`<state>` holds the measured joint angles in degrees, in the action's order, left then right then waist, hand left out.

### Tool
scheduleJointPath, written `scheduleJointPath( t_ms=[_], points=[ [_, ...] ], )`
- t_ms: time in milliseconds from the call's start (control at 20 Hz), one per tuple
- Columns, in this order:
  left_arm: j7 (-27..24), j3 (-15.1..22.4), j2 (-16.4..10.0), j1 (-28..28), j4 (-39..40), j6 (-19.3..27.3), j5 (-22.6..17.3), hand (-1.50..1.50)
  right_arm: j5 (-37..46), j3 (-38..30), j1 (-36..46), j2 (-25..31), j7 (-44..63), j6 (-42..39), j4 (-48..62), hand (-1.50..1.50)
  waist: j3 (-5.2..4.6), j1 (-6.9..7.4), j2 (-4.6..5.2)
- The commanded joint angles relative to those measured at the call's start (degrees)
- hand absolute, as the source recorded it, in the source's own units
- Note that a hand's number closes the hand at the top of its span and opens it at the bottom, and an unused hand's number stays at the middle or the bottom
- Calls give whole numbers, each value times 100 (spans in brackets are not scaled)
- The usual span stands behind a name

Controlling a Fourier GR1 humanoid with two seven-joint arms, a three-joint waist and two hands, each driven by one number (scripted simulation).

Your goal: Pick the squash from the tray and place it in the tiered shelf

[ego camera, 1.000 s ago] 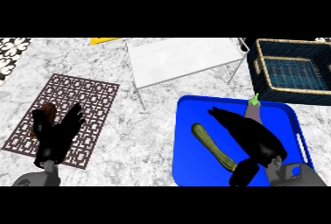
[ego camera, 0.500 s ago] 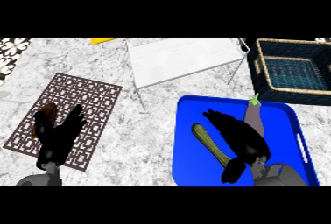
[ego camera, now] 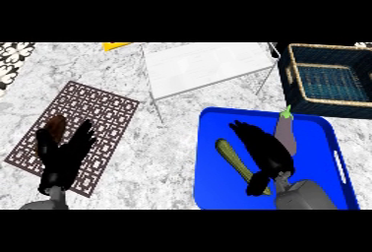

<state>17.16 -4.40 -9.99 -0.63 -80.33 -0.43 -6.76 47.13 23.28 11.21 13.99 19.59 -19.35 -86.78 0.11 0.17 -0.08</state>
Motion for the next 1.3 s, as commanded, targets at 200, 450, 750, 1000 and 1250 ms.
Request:
scheduleJointPath(
  t_ms=[200,450,750,1000,1250],
  points=[
    [97,-2,177,187,-259,61,139,0,393,-319,198,-547,-488,249,648,-150,-10,1,6],
    [-81,-87,192,-57,191,-93,128,0,542,-520,215,-577,-1114,613,1174,-150,-11,-6,8],
    [-70,-75,164,-183,356,-129,144,0,1086,585,296,-309,-1567,14,1514,150,-11,19,17],
    [50,-135,147,-349,342,-30,185,0,757,220,-44,-436,-1996,338,1451,150,-9,-16,12],
    [-129,-171,189,-257,518,-50,206,0,710,394,-391,-544,-2132,310,484,150,-12,-41,4]
  ],
)
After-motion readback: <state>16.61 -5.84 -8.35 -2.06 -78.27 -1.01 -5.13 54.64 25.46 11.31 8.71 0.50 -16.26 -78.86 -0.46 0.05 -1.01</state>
